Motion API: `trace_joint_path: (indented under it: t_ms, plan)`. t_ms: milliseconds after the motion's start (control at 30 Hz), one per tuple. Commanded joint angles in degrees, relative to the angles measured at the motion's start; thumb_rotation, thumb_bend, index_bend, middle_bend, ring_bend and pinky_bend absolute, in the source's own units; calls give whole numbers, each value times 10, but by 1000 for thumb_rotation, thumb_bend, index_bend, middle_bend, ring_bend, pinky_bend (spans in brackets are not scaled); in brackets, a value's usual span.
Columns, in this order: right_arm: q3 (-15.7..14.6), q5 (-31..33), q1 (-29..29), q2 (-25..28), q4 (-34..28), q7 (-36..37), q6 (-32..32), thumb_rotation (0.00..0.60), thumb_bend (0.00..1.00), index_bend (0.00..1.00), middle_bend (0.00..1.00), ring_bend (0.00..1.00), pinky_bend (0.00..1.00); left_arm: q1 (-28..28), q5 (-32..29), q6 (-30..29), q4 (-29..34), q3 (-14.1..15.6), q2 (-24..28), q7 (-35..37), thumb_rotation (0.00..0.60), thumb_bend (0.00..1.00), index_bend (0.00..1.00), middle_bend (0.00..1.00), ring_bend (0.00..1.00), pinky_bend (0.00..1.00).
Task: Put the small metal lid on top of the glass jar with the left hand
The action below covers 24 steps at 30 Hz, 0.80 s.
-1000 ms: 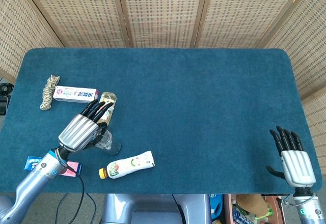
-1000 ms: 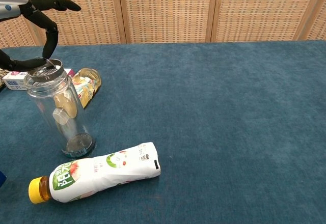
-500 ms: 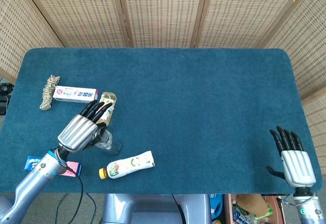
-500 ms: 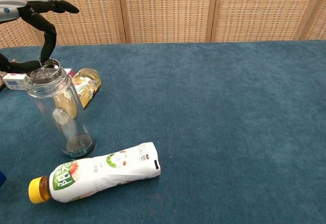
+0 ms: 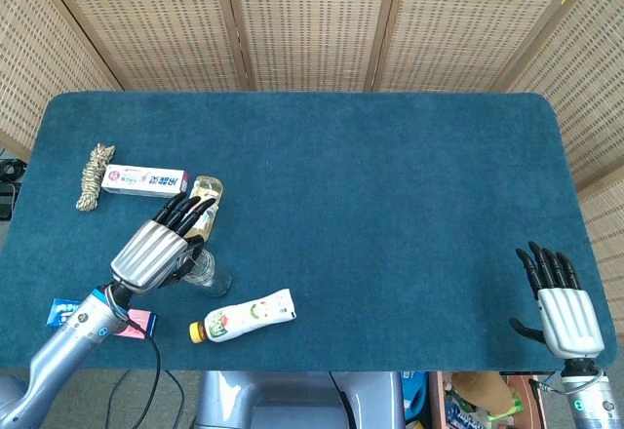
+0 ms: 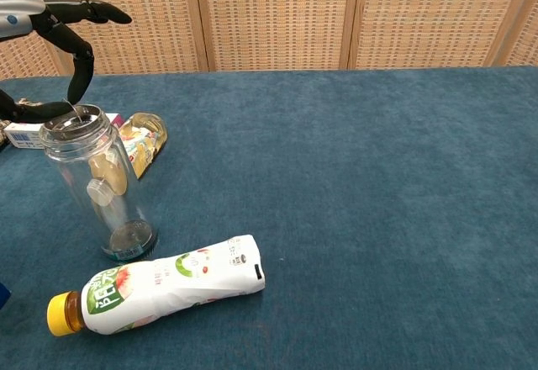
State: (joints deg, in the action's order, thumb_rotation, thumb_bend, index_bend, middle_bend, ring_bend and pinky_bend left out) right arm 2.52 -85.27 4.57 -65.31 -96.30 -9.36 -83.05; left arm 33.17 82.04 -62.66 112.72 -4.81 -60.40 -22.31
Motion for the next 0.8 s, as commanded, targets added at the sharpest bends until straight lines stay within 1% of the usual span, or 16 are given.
trace_joint_path:
  t_ms: [33, 233, 467, 700, 800]
  plan:
    - [0, 0, 0, 0, 0, 0, 0, 600, 24, 0, 0, 0, 29, 0, -2, 1, 0, 0, 0, -1, 600, 444, 626, 0, 0, 0]
    - [0, 0, 0, 0, 0, 1, 0, 600, 24, 0, 0, 0, 29, 0, -9, 4, -2, 1, 3, -11, 600, 444, 614, 0, 0, 0]
    - [0, 0, 0, 0, -1, 0, -1, 600, 24, 0, 0, 0, 29, 4, -26, 14, 5, 2, 10, -33, 600, 444, 454, 0, 0, 0]
    - [0, 0, 0, 0, 0, 0, -1, 600, 24, 0, 0, 0, 29, 4, -33, 11, 12, 0, 13, -41, 600, 444, 394, 0, 0, 0]
    - [1, 0, -1, 1, -1, 2, -2, 600, 24, 0, 0, 0, 29, 1, -32, 2, 16, -5, 16, -29, 600, 444, 382, 0, 0, 0]
